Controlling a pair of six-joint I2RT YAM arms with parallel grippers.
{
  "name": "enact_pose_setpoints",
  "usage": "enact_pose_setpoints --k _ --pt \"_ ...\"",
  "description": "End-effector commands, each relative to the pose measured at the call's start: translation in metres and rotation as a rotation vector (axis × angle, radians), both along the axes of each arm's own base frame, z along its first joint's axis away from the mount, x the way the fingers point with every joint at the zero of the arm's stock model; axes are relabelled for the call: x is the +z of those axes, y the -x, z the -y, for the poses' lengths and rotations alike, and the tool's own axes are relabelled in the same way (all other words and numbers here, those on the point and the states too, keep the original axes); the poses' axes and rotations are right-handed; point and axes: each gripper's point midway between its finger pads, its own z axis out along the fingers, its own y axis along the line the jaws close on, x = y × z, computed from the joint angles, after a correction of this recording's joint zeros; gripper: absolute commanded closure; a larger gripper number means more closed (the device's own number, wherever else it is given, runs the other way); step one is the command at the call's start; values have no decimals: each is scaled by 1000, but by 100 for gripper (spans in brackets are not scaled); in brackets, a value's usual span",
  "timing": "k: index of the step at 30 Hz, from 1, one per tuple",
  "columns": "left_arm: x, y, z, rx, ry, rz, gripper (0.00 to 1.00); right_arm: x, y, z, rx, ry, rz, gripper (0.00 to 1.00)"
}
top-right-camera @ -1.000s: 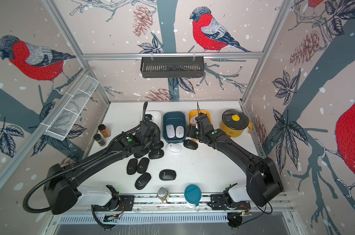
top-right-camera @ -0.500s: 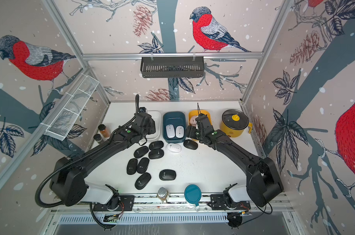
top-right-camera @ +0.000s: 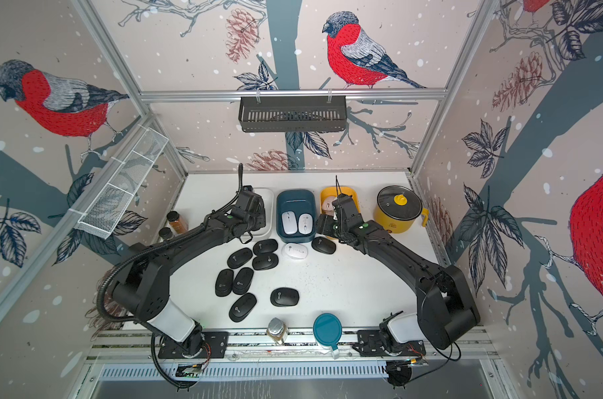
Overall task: Place the mice by color into the storage box
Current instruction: Place the mouse in the storage box.
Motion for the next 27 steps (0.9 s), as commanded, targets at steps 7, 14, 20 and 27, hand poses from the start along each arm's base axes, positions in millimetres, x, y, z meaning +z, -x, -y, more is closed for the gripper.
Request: enact_pose_setpoints --k 7,14,20,27 --pt "-16 -26 7 -6 7 -5 45 -3 -3 -1 -4 -14 0 23" --pt "-37 -34 2 17 6 -48 46 -7 -3 -1 -5 -15 -9 23" --pt "-50 -38 3 13 -1 -77 46 -10 -3 0 -5 -13 -15 23" --pt "-66 -40 4 14 -10 -109 45 -13 -3 1 -11 -16 -22 23"
